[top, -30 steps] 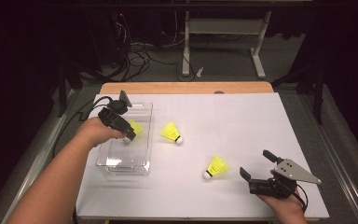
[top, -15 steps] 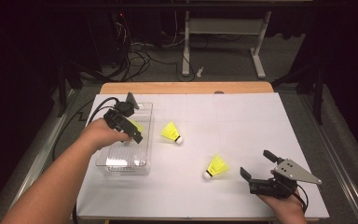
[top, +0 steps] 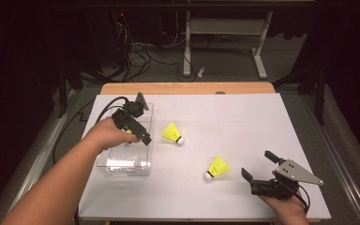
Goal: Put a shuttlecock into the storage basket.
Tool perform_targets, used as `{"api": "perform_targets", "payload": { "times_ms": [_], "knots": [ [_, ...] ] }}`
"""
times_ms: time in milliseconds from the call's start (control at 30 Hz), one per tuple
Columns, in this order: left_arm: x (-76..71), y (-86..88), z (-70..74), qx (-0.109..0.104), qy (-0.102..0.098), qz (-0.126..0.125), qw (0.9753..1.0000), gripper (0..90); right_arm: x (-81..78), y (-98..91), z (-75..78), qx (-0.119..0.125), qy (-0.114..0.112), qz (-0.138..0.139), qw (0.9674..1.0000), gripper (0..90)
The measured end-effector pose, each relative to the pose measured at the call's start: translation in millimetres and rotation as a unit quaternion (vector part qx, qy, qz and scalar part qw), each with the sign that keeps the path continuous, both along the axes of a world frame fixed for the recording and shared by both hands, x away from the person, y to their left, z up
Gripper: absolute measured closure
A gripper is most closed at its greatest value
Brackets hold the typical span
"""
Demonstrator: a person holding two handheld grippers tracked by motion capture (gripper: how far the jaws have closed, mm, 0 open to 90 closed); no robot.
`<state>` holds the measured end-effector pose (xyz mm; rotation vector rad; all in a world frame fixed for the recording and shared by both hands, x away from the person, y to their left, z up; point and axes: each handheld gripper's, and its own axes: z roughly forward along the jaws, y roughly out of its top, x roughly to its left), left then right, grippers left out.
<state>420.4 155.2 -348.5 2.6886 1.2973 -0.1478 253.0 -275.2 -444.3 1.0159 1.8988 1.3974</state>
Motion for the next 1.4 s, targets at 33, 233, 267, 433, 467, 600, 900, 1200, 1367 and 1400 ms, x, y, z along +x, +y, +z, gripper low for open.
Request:
{"api": "perform_targets", "payload": {
  "times_ms": [33,233,267,433,467,600,900,1200,1367,1400],
  "knots": [
    [-0.7,-1.4,0.3,0.0,-0.001,0.0,1.0,0.6,0.0,0.1,0.0,0.0,0.0,0.0,1.0,0.1],
    [-4.3,-8.2,0.8,-0.005,0.0,-0.006,1.0,0.7,0.1,0.4,0.2,0.0,0.0,0.001,1.0,0.1],
    [-4.8,-9.2,1.2,-0.005,0.0,-0.008,0.9999,0.7,0.1,0.3,0.1,0.0,0.0,0.001,1.0,0.1],
    [-10.2,-18.9,0.9,-0.007,0.0,-0.019,0.9998,0.7,0.1,0.4,0.2,0.0,0.0,0.001,1.0,0.1],
    [-11.3,-21.1,1.0,-0.007,0.0,-0.022,0.9997,0.7,0.0,0.6,0.2,0.0,0.0,0.001,1.0,0.1],
    [-16.2,-30.7,1.0,-0.01,-0.001,-0.036,0.9993,0.9,-0.1,0.7,0.5,0.0,-0.001,0.002,1.0,0.1],
    [-27.6,-59.4,-2.3,-0.005,0.001,-0.066,0.9978,0.9,-0.3,1.4,0.6,-0.001,-0.001,0.003,1.0,0.1],
    [-36.5,-88.5,-2.6,-0.013,0.0,-0.095,0.9954,1.0,-0.8,0.4,0.8,-0.001,-0.002,0.003,1.0,0.1],
    [-41.8,-105.1,-4.9,-0.018,0.001,-0.109,0.9939,0.9,-0.2,0.5,1.4,0.0,-0.003,0.002,1.0,0.1],
    [-42.8,-107.7,-5.6,-0.019,0.0,-0.11,0.9937,0.9,-0.2,0.4,1.3,0.0,-0.003,0.003,1.0,0.1]
  ]
}}
